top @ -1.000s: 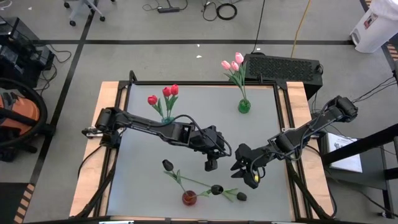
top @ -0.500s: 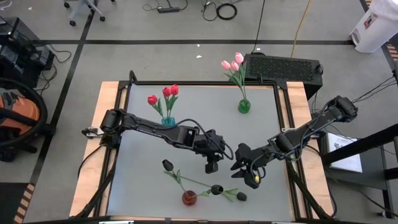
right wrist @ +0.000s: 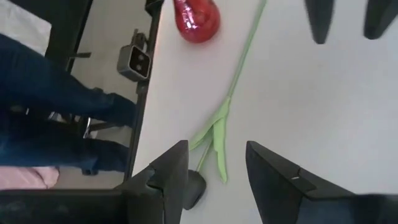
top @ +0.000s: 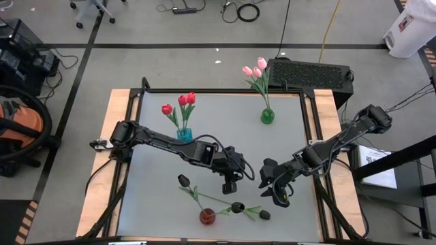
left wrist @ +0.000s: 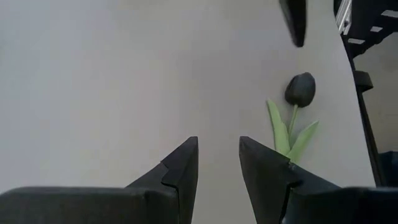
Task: Sort flowers into vase by color
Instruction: Put the black flower into the red vase
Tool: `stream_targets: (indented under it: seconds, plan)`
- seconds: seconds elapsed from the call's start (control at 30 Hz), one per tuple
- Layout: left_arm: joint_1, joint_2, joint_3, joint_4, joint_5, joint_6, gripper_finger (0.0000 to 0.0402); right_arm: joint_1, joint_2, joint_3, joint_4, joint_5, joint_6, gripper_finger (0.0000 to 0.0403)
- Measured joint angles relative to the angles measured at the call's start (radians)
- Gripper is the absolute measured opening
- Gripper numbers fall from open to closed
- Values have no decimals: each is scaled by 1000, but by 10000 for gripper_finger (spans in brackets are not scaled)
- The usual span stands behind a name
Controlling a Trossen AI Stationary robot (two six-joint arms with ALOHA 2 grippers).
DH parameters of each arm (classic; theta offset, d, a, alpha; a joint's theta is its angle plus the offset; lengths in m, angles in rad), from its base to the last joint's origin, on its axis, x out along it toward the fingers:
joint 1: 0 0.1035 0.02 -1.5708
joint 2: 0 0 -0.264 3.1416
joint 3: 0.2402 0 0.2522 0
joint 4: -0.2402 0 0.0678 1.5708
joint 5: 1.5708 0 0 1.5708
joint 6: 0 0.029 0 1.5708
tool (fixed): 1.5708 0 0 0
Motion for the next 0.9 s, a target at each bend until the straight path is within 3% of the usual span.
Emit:
stream_targets:
  seconds: [0.67, 0.9]
  plan:
    - [0, 113, -3, 12, 55, -46, 123, 29, -221, 0, -69, 8, -14, 153]
    - [-6, 168, -3, 10, 117, -48, 123, 29, -269, 0, -72, 49, -76, 153]
